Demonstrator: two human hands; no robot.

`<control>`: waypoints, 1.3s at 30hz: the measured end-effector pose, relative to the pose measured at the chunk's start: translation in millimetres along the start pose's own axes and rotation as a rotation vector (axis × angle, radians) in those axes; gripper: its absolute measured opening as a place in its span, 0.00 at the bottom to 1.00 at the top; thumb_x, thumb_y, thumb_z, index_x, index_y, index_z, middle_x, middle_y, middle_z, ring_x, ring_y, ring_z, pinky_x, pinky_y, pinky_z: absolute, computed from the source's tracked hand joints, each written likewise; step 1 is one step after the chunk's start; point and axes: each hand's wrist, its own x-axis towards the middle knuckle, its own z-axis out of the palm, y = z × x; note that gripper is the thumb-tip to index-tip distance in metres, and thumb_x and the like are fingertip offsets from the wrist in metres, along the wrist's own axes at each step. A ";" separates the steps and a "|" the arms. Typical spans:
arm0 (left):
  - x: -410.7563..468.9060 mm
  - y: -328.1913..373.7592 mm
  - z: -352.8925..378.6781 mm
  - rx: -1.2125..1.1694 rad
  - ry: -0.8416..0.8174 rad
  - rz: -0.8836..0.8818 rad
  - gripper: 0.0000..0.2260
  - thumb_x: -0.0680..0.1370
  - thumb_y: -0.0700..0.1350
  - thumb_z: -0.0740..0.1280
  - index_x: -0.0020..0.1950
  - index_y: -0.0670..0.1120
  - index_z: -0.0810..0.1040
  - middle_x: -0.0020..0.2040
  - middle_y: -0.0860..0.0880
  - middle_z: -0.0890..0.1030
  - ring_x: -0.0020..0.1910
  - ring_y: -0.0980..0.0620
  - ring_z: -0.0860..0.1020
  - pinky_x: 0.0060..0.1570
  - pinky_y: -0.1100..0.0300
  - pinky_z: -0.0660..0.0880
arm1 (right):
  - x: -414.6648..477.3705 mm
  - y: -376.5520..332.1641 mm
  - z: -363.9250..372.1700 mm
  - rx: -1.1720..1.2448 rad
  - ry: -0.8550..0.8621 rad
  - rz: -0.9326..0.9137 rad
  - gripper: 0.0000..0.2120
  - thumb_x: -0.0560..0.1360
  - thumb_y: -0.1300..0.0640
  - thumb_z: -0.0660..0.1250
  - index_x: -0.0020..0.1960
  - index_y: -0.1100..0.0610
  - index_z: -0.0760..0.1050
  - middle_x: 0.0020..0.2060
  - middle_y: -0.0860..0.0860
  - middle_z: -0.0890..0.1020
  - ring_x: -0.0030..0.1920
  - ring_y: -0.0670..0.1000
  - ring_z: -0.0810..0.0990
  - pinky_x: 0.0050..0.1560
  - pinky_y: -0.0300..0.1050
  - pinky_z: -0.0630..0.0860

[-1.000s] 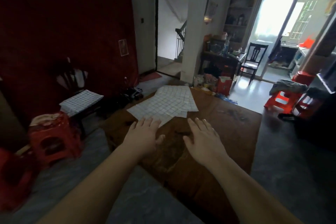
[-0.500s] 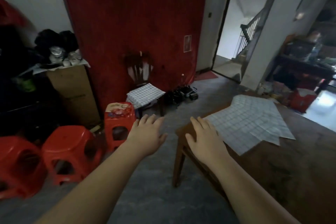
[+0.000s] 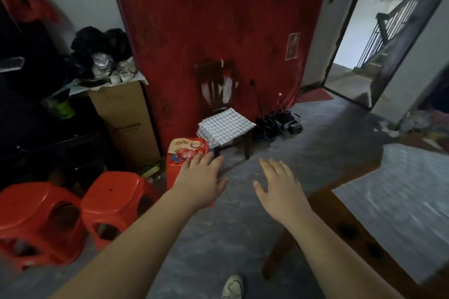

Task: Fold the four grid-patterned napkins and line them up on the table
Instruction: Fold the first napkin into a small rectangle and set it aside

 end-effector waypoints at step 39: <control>680.1 289.0 17.9 0.078 -0.286 1.267 0.30 0.82 0.63 0.55 0.82 0.54 0.53 0.82 0.47 0.56 0.81 0.43 0.53 0.78 0.42 0.54 | 377.5 275.6 -76.3 0.150 0.380 1.300 0.32 0.82 0.40 0.57 0.82 0.47 0.53 0.82 0.49 0.57 0.82 0.53 0.51 0.79 0.56 0.54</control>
